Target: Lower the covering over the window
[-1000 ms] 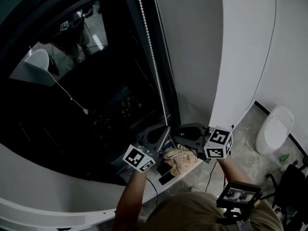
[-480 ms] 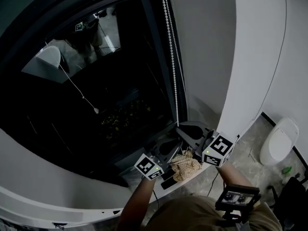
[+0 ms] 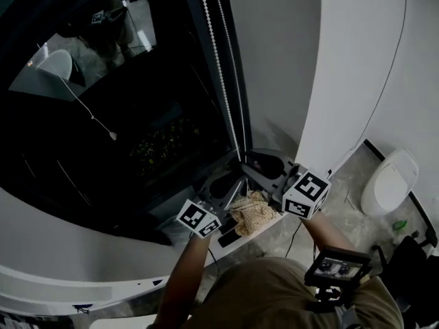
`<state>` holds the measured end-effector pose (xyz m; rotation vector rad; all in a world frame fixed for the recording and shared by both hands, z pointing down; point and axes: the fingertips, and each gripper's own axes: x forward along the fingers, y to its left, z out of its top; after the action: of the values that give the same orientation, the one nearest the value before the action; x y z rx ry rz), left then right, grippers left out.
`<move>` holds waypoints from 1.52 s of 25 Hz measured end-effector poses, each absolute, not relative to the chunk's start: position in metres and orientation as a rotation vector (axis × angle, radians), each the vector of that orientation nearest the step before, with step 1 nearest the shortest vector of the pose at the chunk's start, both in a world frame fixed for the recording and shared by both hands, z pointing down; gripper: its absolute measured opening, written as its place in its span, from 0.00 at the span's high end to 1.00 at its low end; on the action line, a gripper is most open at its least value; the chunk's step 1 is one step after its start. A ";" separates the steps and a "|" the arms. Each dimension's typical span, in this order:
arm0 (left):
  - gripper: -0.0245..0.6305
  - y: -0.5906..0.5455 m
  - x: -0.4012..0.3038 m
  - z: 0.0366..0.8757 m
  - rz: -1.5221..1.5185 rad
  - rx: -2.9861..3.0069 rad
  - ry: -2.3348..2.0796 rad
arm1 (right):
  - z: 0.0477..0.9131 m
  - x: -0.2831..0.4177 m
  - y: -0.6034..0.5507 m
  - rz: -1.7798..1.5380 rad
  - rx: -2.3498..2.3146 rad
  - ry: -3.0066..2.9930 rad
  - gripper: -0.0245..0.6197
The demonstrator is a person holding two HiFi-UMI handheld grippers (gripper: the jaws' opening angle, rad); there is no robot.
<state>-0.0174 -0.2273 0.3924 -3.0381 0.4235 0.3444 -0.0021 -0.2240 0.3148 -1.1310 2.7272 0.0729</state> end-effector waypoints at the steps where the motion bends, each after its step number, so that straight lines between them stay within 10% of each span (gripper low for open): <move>1: 0.85 -0.232 -0.024 0.394 0.394 -3.065 0.455 | 0.318 0.002 -0.226 0.069 -1.147 2.716 0.79; 13: 0.72 -0.217 -0.019 0.403 0.633 -3.098 0.899 | 0.358 0.073 -0.209 -0.079 -1.147 2.699 0.79; 38: 0.70 -0.185 -0.179 0.430 0.755 -3.031 1.364 | 0.431 -0.100 -0.195 -0.338 -0.895 2.923 0.79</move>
<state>-0.1791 -0.1851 0.4301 -3.0315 1.3639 0.7551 -0.0996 -0.1952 0.4309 -0.8952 2.9231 -0.3378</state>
